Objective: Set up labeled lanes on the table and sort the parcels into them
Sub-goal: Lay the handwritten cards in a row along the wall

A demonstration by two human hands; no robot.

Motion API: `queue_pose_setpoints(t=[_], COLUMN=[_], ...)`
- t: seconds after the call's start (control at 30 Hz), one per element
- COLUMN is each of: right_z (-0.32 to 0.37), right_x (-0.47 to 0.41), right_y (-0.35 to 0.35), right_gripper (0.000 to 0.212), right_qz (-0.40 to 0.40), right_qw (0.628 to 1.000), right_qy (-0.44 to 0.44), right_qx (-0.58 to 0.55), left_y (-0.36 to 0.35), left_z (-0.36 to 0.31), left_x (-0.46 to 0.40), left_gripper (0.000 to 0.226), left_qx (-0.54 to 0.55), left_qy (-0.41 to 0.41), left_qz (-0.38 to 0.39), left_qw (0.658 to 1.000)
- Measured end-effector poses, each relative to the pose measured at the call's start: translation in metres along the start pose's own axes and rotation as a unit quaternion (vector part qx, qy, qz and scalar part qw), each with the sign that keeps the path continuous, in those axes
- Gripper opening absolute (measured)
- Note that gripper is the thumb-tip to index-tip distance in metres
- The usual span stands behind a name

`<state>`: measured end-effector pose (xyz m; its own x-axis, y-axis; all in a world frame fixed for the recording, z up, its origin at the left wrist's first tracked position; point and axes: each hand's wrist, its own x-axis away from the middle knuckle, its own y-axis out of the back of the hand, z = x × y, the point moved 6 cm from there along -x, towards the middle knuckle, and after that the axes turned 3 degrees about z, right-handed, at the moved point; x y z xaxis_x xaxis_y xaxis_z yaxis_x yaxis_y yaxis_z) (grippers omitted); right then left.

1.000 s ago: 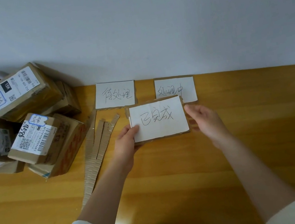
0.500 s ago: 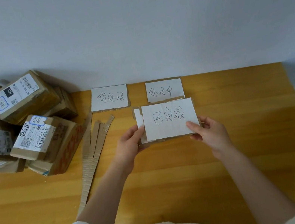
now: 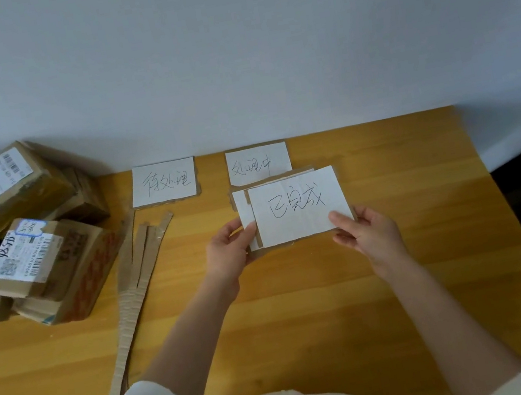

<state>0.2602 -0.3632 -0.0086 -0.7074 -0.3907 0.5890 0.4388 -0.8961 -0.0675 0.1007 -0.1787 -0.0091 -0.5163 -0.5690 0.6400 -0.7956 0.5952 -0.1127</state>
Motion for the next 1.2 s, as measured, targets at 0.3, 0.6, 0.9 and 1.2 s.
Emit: queue_pose_setpoints(t=[0.3,0.6,0.9,1.2], right_z=[0.003,0.045,0.045,0.036], right_x=[-0.029,-0.08,-0.142,-0.16], right_y=[0.059,0.091,0.101,0.099], right_gripper=[0.013,0.01,0.016,0.057], right_qz=[-0.059,-0.111,-0.169,-0.225], right_qw=[0.989,0.979,0.978,0.958], right_qy=[-0.095,-0.057,-0.067,-0.04], right_qx=[-0.099,-0.161,-0.101,0.173], left_y=[-0.032,-0.051,-0.056,-0.06], left_z=[0.012,0.004,0.007,0.015], left_x=[-0.013,-0.034,-0.053,-0.062], left_gripper=[0.03,0.029,0.033,0.032], left_qx=[-0.007,-0.016,-0.049,-0.048], left_qy=[0.016,0.017,0.045,0.057], left_qz=[-0.047,-0.108,-0.151,-0.14], left_qw=[0.999,0.994,0.986,0.987])
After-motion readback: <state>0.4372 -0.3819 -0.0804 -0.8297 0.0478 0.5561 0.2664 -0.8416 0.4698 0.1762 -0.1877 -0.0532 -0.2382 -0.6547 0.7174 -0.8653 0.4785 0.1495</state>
